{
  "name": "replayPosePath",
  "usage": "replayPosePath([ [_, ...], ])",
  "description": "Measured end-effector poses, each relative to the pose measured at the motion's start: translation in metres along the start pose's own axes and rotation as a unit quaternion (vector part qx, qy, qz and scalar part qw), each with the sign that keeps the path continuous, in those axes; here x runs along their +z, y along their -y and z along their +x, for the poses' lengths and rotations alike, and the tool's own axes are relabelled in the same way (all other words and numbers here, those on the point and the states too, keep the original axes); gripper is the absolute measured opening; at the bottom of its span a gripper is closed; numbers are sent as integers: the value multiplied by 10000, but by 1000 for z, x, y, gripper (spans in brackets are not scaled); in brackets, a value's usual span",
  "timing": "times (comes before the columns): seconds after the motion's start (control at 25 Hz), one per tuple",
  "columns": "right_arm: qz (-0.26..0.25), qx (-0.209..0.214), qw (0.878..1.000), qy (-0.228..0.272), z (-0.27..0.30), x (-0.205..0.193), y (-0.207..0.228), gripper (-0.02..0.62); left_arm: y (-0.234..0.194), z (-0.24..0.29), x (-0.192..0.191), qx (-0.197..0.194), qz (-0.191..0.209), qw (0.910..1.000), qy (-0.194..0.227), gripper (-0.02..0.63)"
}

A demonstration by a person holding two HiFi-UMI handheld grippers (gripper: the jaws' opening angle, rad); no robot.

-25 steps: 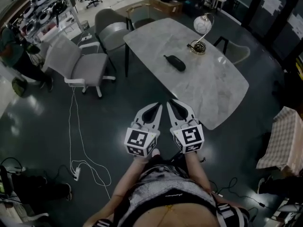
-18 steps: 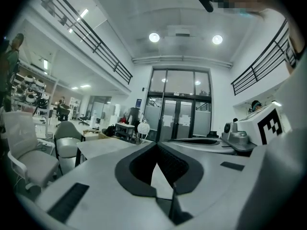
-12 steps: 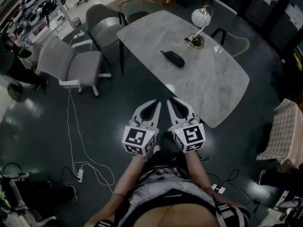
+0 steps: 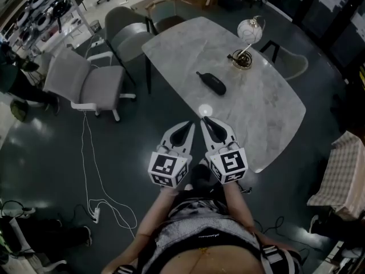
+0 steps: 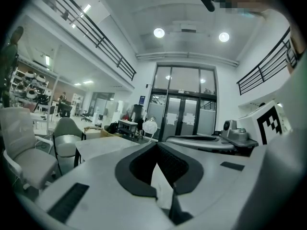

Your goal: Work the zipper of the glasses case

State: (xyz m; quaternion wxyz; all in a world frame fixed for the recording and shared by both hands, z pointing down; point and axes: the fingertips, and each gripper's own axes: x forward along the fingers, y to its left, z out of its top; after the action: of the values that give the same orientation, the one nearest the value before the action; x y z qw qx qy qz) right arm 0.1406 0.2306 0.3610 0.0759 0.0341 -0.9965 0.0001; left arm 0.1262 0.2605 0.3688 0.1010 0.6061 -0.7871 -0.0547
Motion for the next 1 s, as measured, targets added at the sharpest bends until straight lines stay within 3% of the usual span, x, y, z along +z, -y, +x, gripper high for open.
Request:
replayPosePath([
  [0.48,108,135,9998,59,47,7,73,74,-18,88,12,24,99,9999,-77,3],
  [1.0,316,-140,9994,102,34,4,131,74,3,145,12,-110,217,9994,-263,3],
])
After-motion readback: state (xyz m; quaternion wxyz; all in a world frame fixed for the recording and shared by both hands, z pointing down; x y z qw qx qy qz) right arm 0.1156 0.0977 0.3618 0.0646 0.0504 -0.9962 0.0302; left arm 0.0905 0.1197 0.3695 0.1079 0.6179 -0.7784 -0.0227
